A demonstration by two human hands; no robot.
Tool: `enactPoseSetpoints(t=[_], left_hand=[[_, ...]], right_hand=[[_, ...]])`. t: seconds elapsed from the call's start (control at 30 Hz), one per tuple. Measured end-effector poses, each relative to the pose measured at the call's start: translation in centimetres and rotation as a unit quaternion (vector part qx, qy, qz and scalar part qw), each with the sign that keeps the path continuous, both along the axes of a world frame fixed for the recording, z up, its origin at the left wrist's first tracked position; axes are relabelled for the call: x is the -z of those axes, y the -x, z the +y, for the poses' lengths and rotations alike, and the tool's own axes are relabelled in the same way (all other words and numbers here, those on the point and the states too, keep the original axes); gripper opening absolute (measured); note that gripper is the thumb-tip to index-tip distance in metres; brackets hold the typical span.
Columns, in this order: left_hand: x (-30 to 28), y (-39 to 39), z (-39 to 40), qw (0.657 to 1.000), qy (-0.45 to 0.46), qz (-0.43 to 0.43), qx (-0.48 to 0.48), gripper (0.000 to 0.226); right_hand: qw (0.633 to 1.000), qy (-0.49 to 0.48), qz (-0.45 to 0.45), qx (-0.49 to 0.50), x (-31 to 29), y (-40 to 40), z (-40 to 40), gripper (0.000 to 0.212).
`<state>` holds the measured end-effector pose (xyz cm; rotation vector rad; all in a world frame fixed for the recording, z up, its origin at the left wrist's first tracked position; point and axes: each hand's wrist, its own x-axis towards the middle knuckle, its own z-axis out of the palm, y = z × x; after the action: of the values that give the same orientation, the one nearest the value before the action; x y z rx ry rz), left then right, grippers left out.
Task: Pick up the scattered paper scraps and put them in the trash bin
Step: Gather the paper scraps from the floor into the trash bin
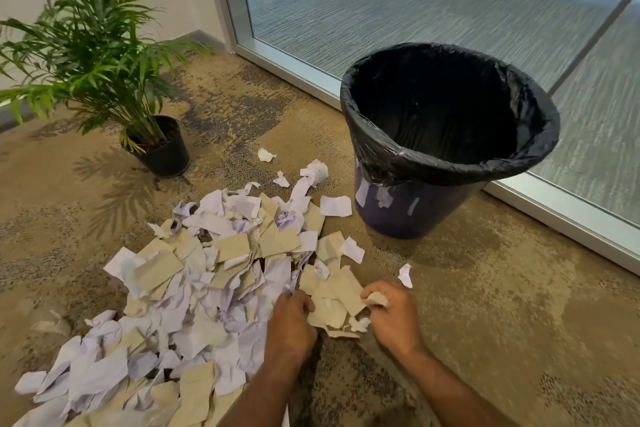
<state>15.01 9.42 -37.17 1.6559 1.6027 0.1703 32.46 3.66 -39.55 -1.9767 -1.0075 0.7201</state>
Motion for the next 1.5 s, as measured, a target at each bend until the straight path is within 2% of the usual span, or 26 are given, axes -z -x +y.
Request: enactPoseSetpoints(t=[0.07, 0.17, 0.23, 0.3, 0.37, 0.5, 0.57, 0.63, 0.83, 0.97, 1.13, 1.27, 1.37, 1.43, 1.5], left_hand=[[0.1, -0.3, 0.3, 0.999, 0.026, -0.033, -0.023, 0.050], [-0.2, -0.9, 0.9, 0.996, 0.061, -0.052, -0.028, 0.112], [-0.7, -1.7, 0.6, 0.998, 0.060, 0.012, 0.021, 0.132], [-0.8, -2.6, 0.1, 0.992, 0.037, 0.096, 0.071, 0.137], [-0.8, -3.5, -0.3, 0.986, 0.015, 0.139, 0.089, 0.130], [-0.8, -4.6, -0.7, 0.984, -0.013, 0.146, 0.103, 0.085], [-0.7, -4.8, -0.9, 0.987, -0.020, 0.118, 0.104, 0.067], [-0.4, -4.8, -1.1, 0.991, -0.017, 0.084, 0.102, 0.052], [-0.5, -3.9, -1.1, 0.999, -0.004, -0.036, 0.030, 0.020], [-2.4, -2.5, -0.5, 0.991, 0.017, -0.119, -0.050, 0.022], [-10.7, -2.1, 1.3, 0.957, -0.042, -0.260, -0.119, 0.027], [-21.3, -3.1, 3.4, 0.920, -0.128, -0.358, -0.091, 0.024], [-28.0, -5.8, 5.4, 0.882, -0.151, -0.442, -0.058, 0.024], [-30.7, -8.4, 7.0, 0.869, -0.130, -0.477, -0.037, 0.025], [-32.1, -11.5, 8.9, 0.862, -0.102, -0.496, -0.033, 0.027]], right_hand=[[0.999, -0.011, 0.017, 0.035, -0.5, -1.0, -0.1, 0.051], [0.998, -0.008, 0.032, 0.056, -1.1, -1.3, -0.2, 0.045], [0.997, -0.006, 0.032, 0.065, -1.0, -1.0, -0.2, 0.043], [0.997, -0.012, 0.037, 0.069, -0.8, -0.7, -0.4, 0.043], [0.997, -0.009, 0.036, 0.074, -0.5, -0.7, -0.6, 0.043], [0.995, 0.023, 0.003, 0.093, -0.2, -1.3, -1.7, 0.031], [0.996, 0.025, -0.027, 0.080, -0.2, -1.2, -2.5, 0.026], [0.996, 0.021, -0.052, 0.063, -0.1, -0.8, -2.9, 0.031], [0.997, 0.032, -0.020, 0.073, -2.2, -1.2, -2.0, 0.035], [0.990, -0.019, 0.051, 0.129, -6.5, -1.6, -1.6, 0.033], [0.974, -0.180, 0.083, 0.110, -18.9, -1.7, -0.9, 0.027], [0.953, -0.287, 0.043, 0.081, -28.7, -3.2, 0.0, 0.013], [0.932, -0.351, -0.012, 0.089, -33.8, -5.6, 2.7, 0.014], [0.928, -0.358, -0.014, 0.107, -35.7, -7.7, 5.6, 0.021], [0.945, -0.296, 0.006, 0.137, -35.8, -10.6, 9.1, 0.026]])
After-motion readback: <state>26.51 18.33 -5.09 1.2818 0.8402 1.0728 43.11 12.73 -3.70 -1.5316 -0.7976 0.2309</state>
